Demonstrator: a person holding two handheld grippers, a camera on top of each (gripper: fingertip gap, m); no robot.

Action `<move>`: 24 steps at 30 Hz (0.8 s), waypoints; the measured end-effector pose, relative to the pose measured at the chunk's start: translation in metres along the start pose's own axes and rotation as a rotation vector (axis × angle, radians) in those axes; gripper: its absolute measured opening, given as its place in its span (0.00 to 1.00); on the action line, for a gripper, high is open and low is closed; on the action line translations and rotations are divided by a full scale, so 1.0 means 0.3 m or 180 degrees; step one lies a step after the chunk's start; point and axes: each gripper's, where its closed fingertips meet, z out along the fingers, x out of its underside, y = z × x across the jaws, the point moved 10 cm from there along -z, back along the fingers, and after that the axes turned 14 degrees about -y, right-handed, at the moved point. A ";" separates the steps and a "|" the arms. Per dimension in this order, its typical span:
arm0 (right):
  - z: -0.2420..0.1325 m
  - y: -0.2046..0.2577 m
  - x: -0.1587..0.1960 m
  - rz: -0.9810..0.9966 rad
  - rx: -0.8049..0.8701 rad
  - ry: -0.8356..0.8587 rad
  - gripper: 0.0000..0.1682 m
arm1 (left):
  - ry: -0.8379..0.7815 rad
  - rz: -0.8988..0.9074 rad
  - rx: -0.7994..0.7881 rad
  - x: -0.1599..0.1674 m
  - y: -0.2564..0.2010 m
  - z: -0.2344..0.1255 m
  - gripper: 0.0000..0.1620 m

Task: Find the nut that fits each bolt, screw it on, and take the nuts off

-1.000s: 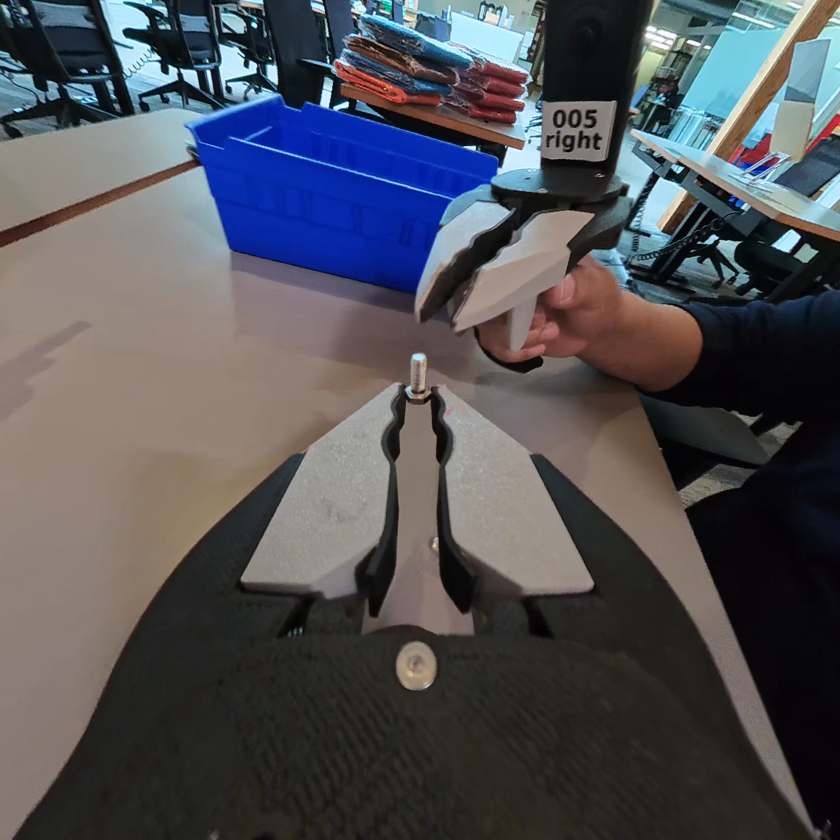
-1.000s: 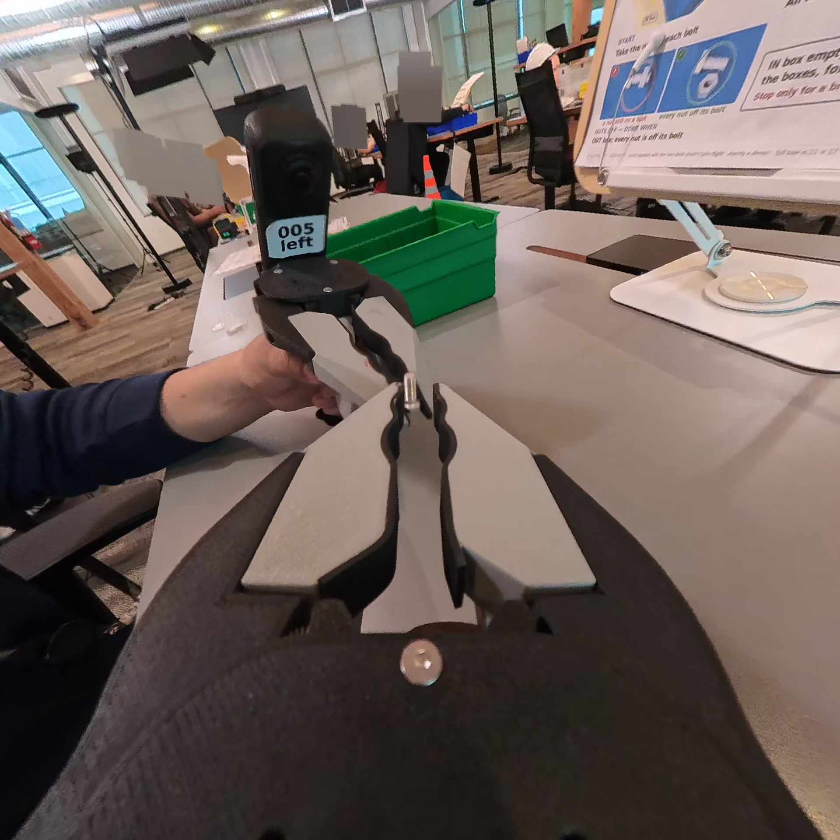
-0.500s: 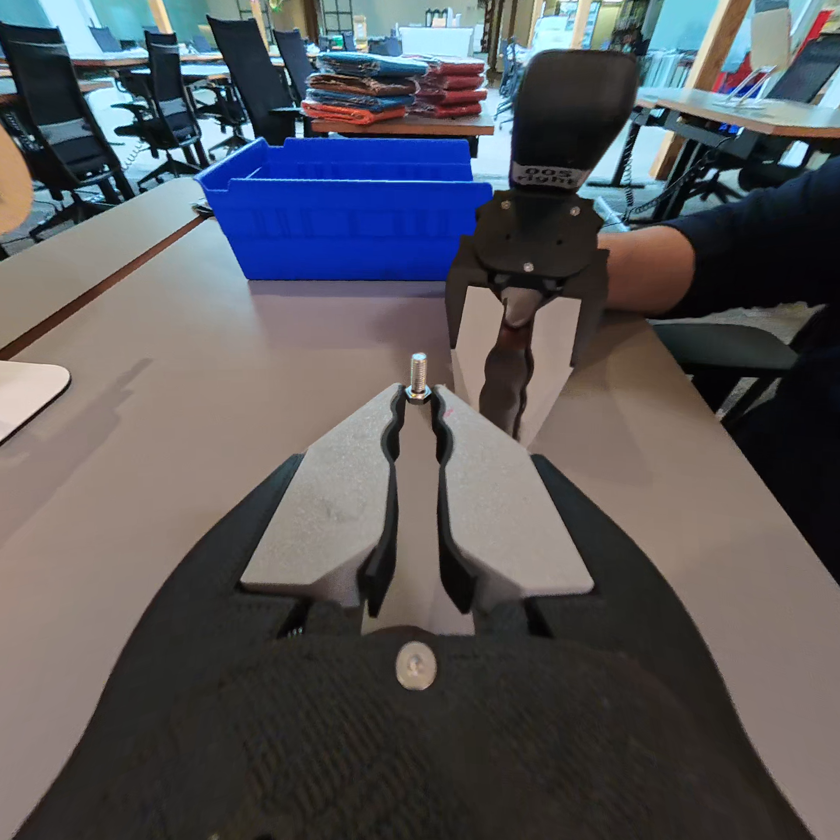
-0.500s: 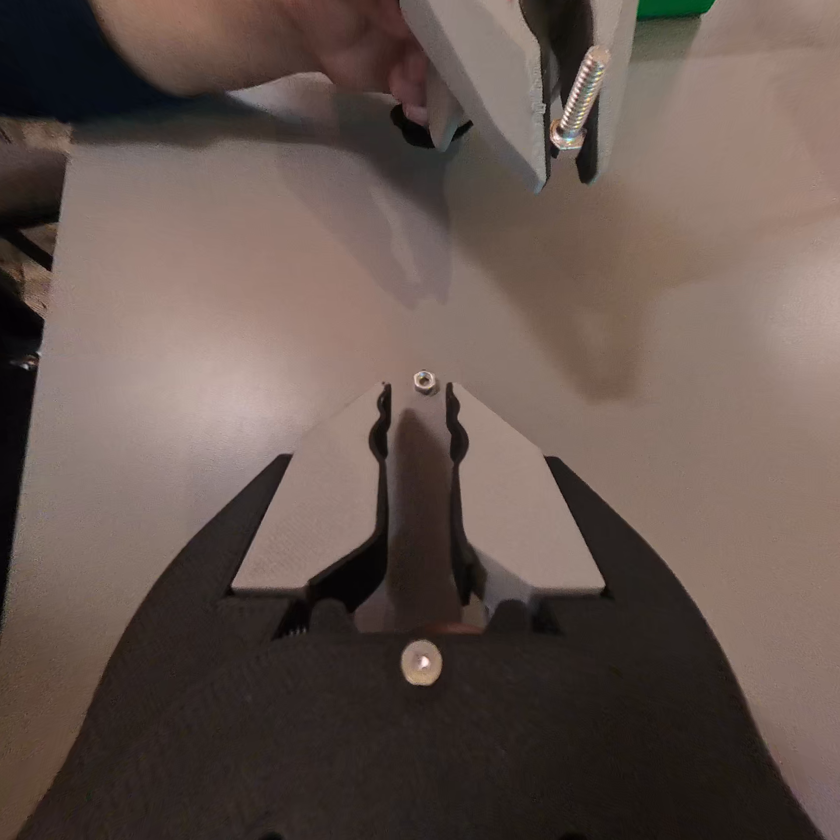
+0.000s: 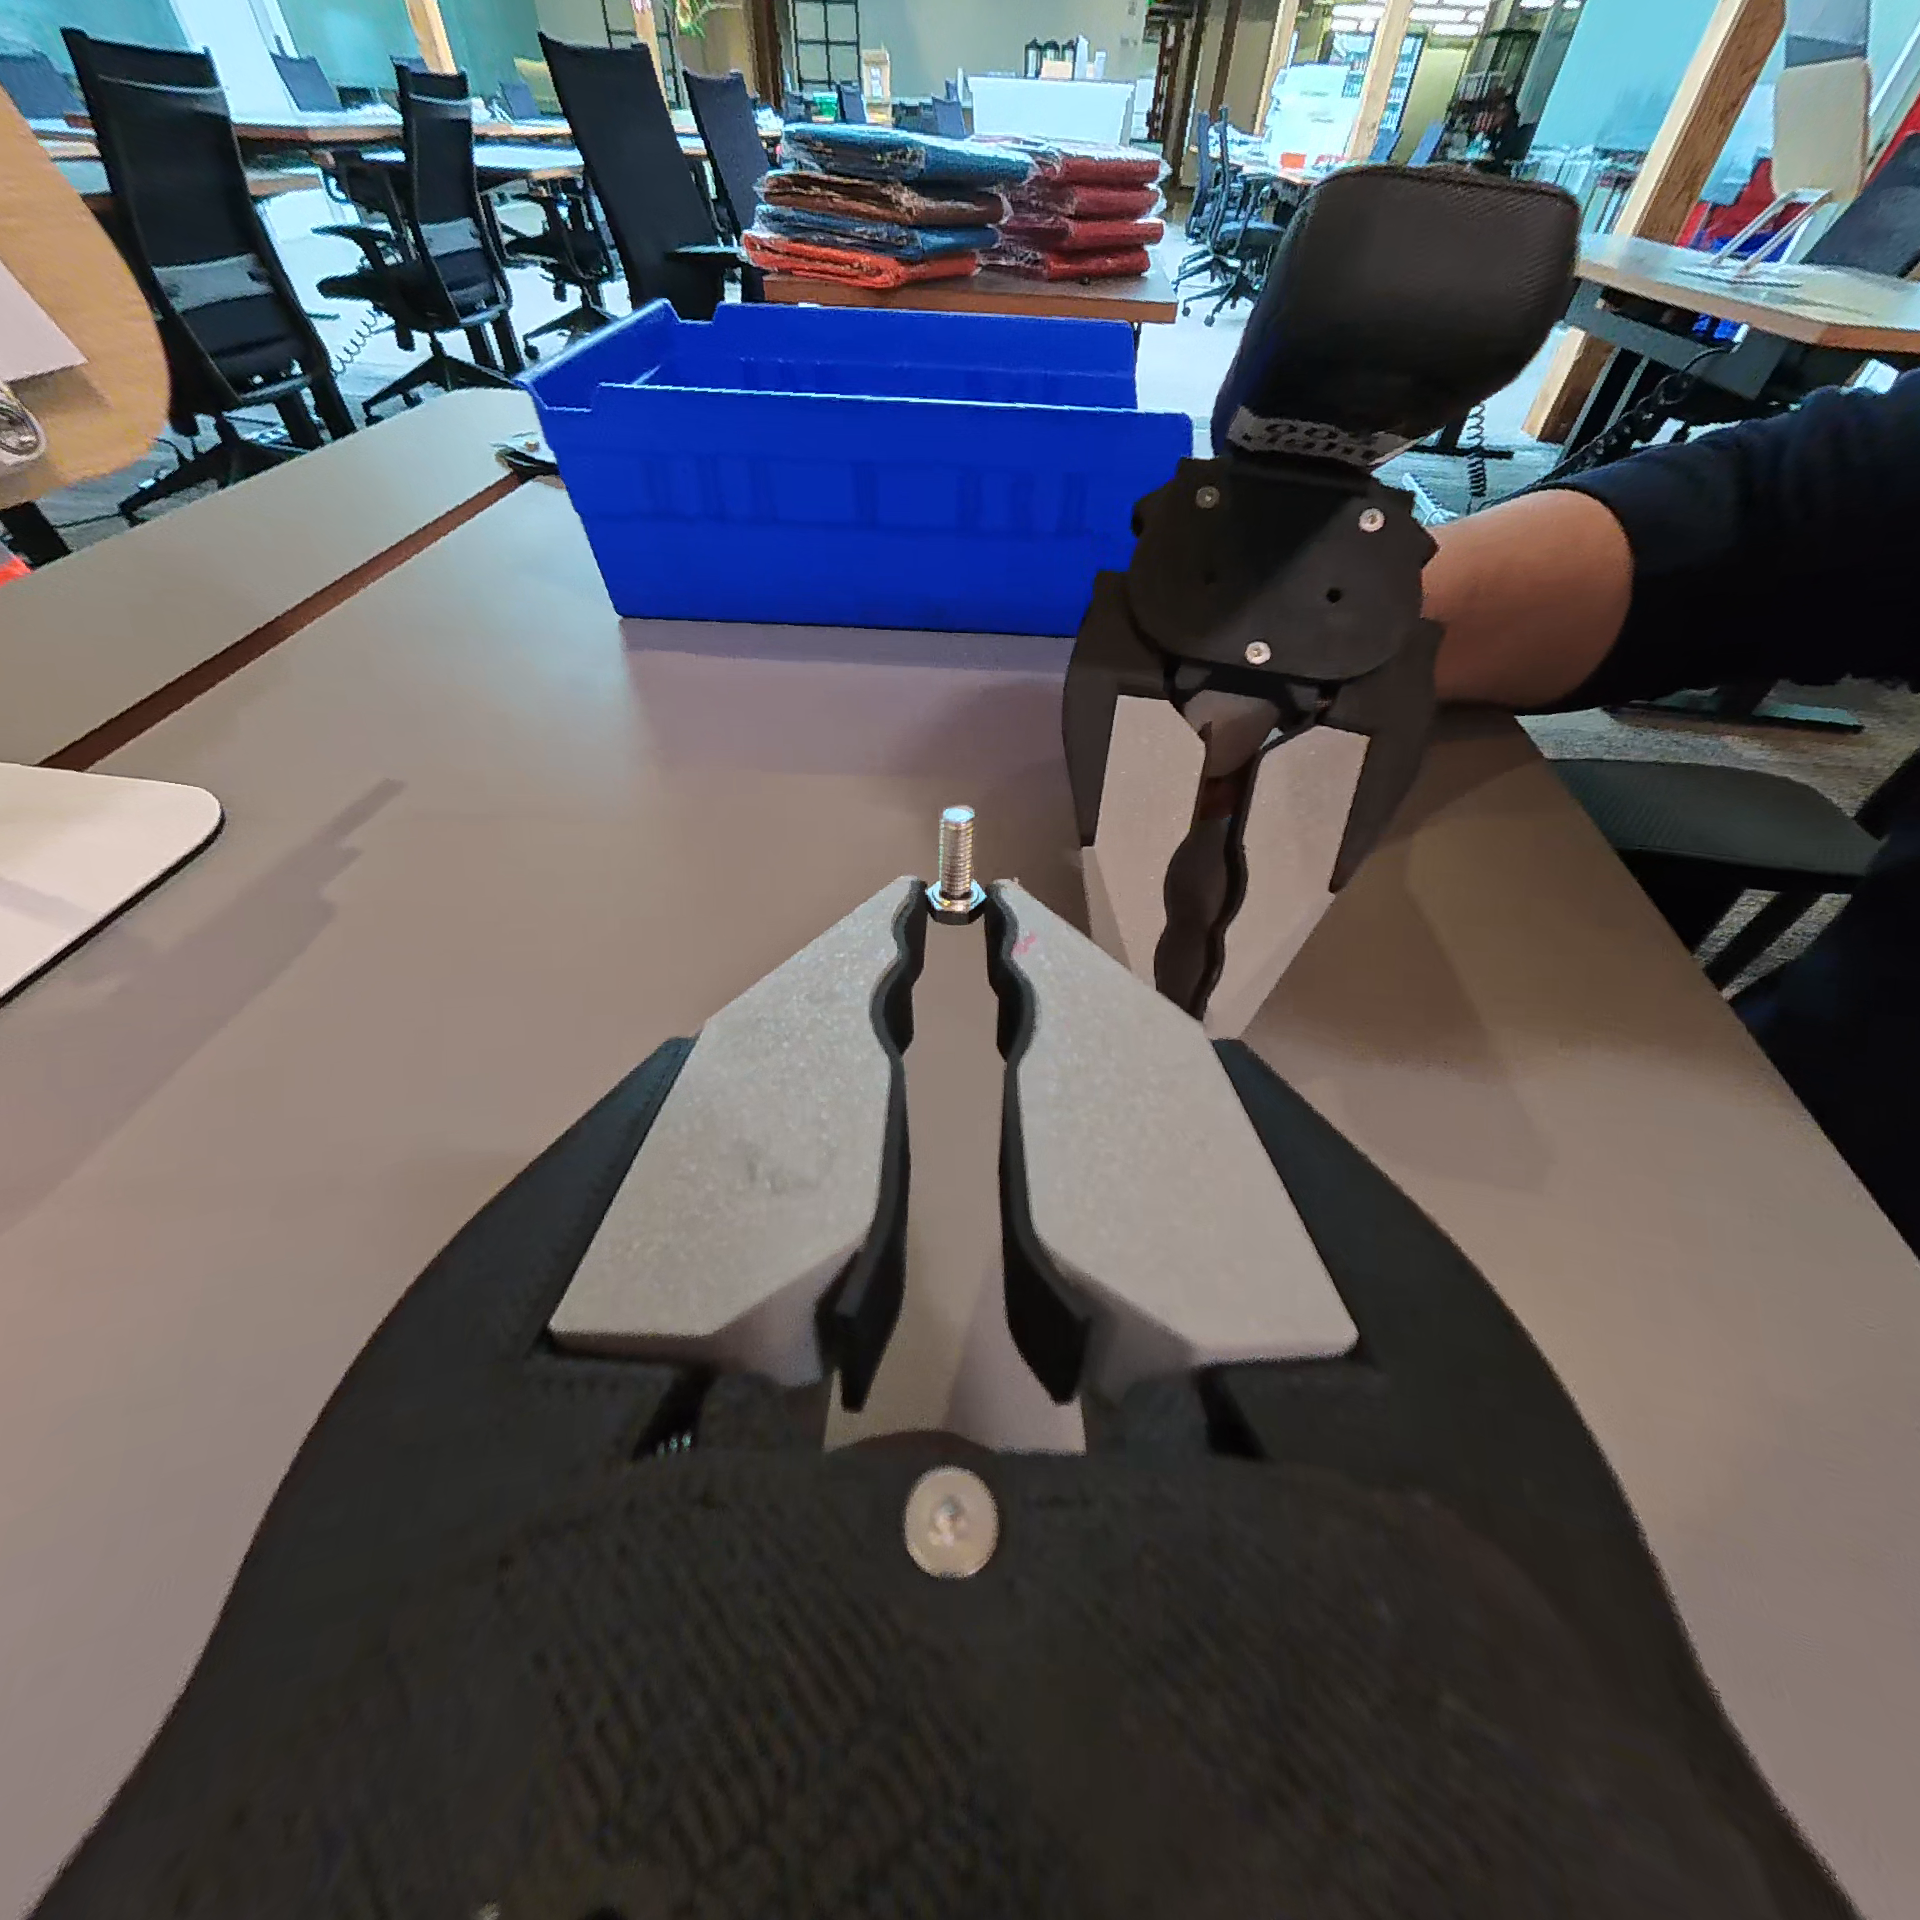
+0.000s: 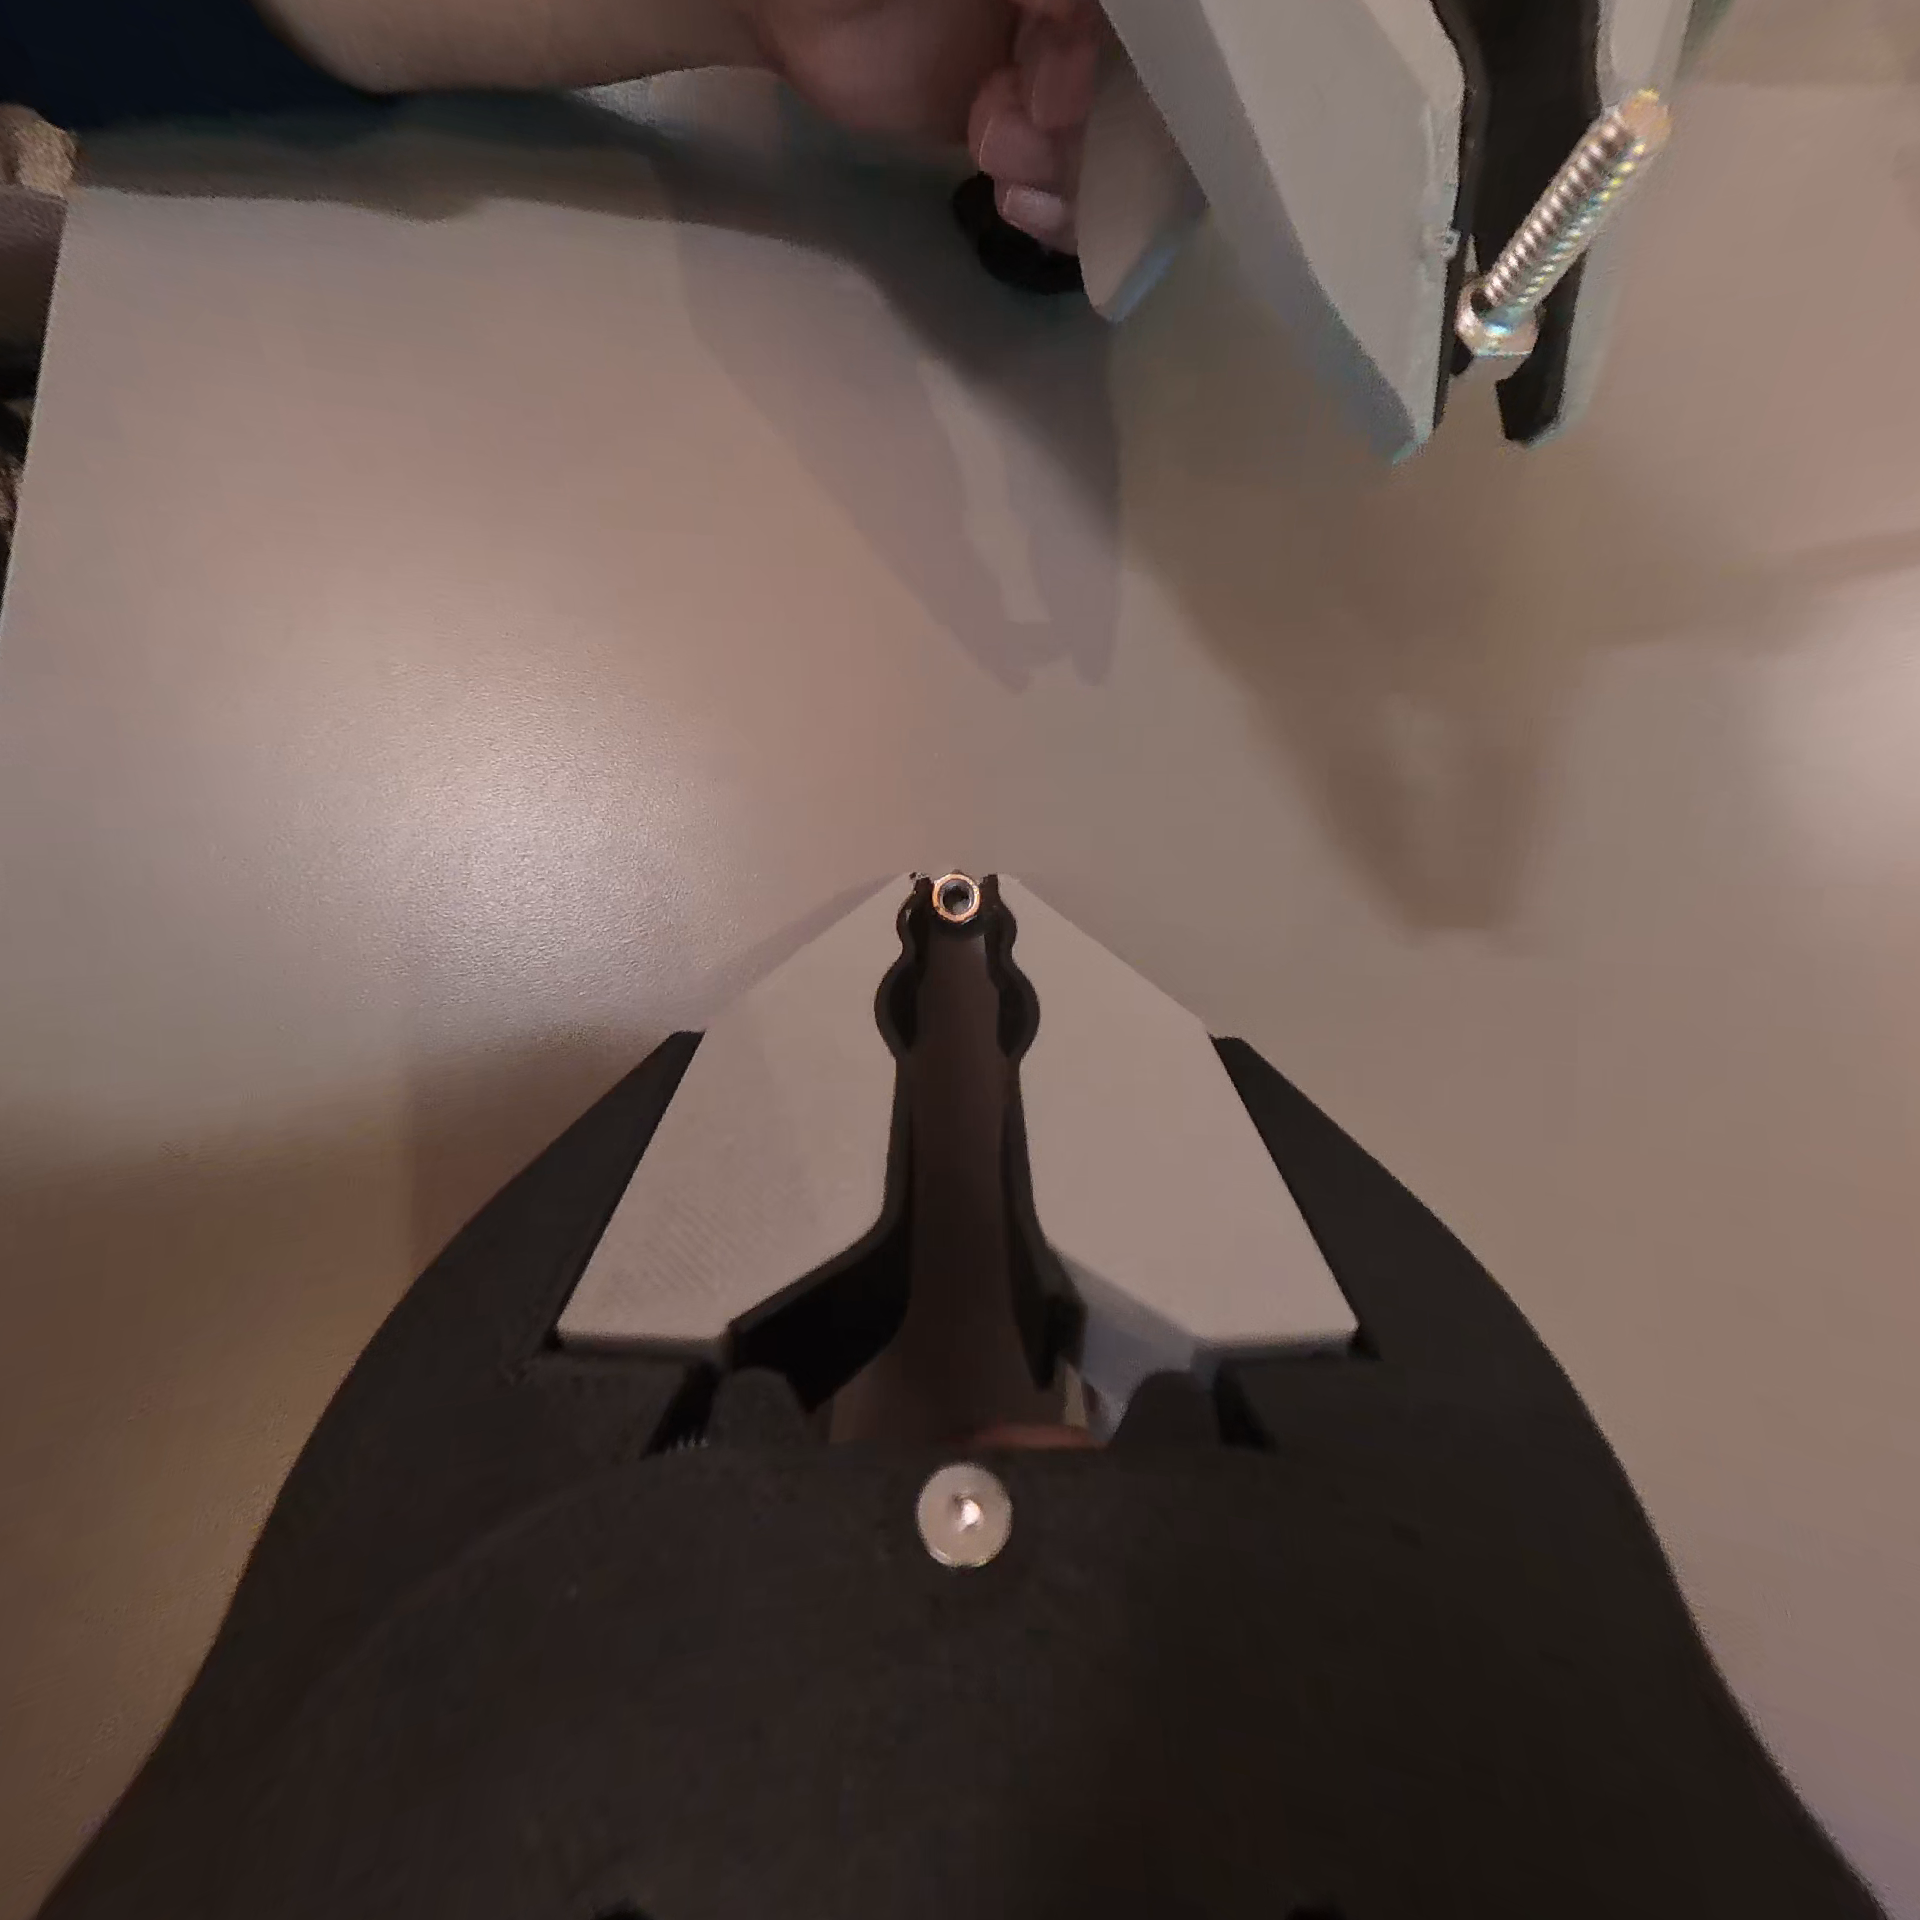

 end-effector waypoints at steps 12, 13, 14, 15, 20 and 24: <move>-0.192 -0.073 -0.228 0.0044 0.0178 -0.0558 0.04 | -0.0123 0.0018 0.0226 -0.014 -0.040 0.022 0.05; -0.199 -0.078 -0.249 0.0020 0.0194 -0.0575 0.04 | -0.0106 0.0034 0.0235 -0.013 -0.044 0.026 0.05; -0.200 -0.082 -0.268 0.0005 0.0187 -0.0573 0.04 | -0.0086 0.0039 0.0249 -0.012 -0.049 0.031 0.05; -0.198 -0.083 -0.283 -0.0001 0.0163 -0.0562 0.04 | -0.0073 0.0049 0.0259 -0.011 -0.053 0.035 0.05; -0.167 -0.087 -0.319 -0.0089 0.0103 -0.0453 0.04 | -0.0069 0.0138 0.0271 -0.019 -0.068 0.043 0.05; -0.163 -0.091 -0.330 -0.0112 0.0070 -0.0432 0.04 | -0.0089 0.0154 0.0246 -0.026 -0.066 0.039 0.05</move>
